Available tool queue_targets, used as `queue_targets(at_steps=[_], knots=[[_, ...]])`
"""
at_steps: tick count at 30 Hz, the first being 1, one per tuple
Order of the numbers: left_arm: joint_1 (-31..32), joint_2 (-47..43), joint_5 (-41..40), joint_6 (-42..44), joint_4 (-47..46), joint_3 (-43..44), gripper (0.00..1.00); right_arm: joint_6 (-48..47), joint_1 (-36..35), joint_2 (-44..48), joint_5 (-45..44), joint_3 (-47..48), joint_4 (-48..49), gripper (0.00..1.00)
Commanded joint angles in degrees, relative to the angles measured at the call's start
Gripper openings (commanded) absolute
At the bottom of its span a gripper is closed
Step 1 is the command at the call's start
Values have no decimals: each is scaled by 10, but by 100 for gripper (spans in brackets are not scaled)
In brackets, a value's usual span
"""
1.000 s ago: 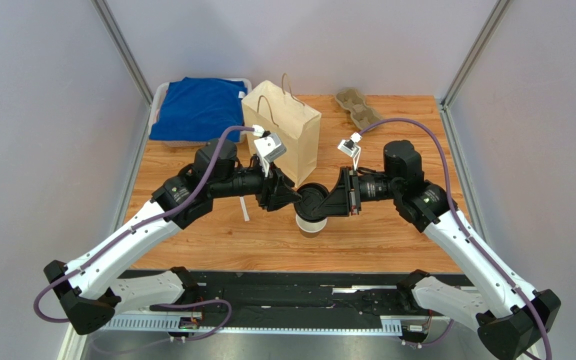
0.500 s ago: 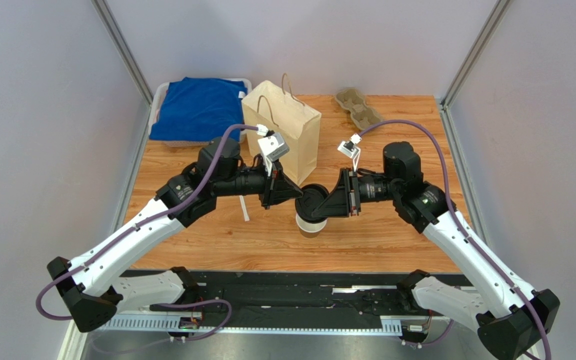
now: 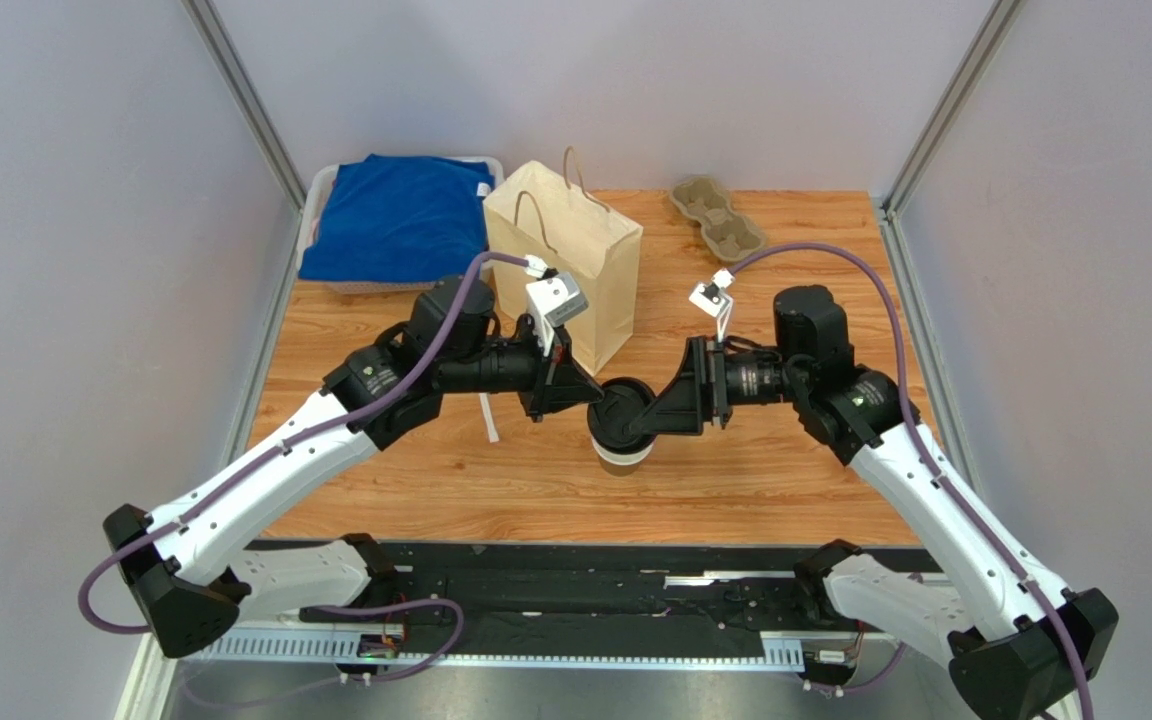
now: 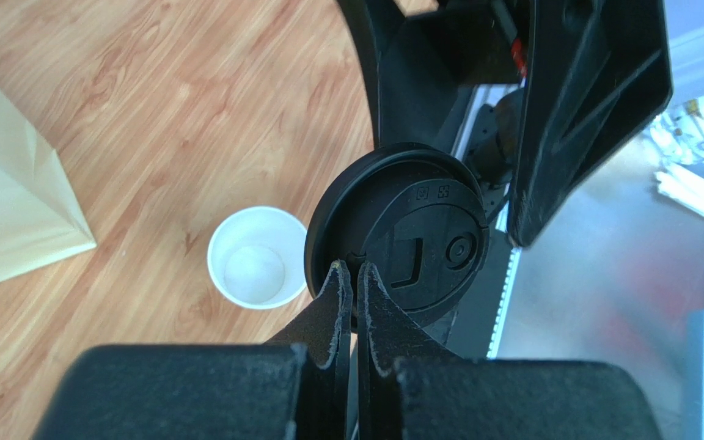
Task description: Pack the takeout coffee
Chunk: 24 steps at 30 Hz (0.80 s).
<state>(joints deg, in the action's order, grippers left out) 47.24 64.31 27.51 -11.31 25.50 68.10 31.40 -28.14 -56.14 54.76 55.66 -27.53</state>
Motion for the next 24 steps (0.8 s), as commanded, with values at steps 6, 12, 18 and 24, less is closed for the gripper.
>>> queue_targets(at_steps=[6, 12, 18, 24], knots=[[42, 86, -98, 56, 59, 25, 0, -66, 168, 7, -1, -1, -107, 77], [57, 186, -141, 81, 97, 77, 0, -142, 189, -35, 6, -6, -170, 70], [58, 244, -169, 88, 119, 108, 0, -159, 203, -71, 6, -14, -191, 71], [56, 274, -169, 92, 131, 118, 0, -162, 207, -82, 20, -20, -184, 74]])
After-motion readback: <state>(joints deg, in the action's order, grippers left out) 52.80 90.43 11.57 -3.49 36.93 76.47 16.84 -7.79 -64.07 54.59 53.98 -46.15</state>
